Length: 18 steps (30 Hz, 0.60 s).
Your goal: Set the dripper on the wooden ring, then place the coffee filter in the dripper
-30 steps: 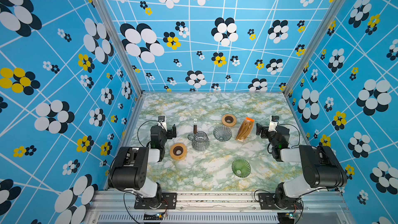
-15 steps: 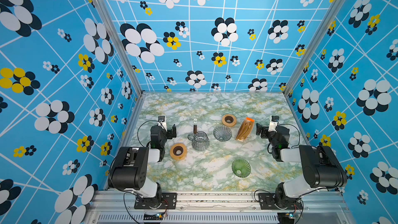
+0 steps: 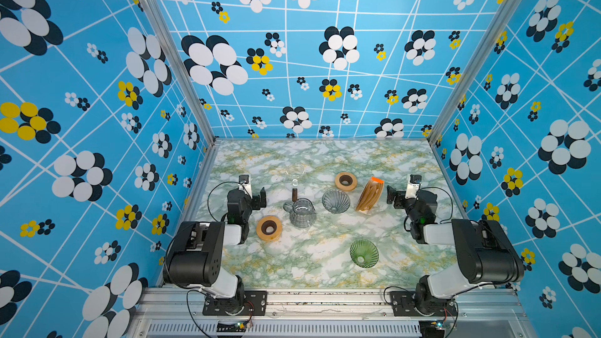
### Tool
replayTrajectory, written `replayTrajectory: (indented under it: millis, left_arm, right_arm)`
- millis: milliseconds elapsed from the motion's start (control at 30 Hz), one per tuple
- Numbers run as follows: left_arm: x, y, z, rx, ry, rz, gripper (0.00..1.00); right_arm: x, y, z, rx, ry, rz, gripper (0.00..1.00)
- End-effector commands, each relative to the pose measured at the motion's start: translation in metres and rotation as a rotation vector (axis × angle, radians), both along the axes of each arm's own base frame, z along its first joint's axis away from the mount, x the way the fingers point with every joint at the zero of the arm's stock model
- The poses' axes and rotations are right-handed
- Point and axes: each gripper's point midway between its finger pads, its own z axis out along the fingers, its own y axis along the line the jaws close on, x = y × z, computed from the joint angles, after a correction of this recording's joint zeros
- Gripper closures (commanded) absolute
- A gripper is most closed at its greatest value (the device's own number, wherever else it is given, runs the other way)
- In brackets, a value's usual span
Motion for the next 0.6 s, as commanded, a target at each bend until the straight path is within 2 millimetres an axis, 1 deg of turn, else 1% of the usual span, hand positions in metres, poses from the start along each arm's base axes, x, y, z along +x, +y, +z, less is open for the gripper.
replayTrajectory:
  millis: [0, 567]
  left_arm:
    - [0.0045, -0.0025, 0.0039, -0.002, -0.010, -0.003, 0.01]
    - [0.0037, -0.0025, 0.0035, -0.003, -0.012, -0.003, 0.01]
  right_arm:
    - [0.0009, -0.0034, 0.0015, -0.011, -0.009, -0.012, 0.01]
    - [0.0002, -0.0049, 0.0013, -0.008, -0.010, -0.021, 0.01]
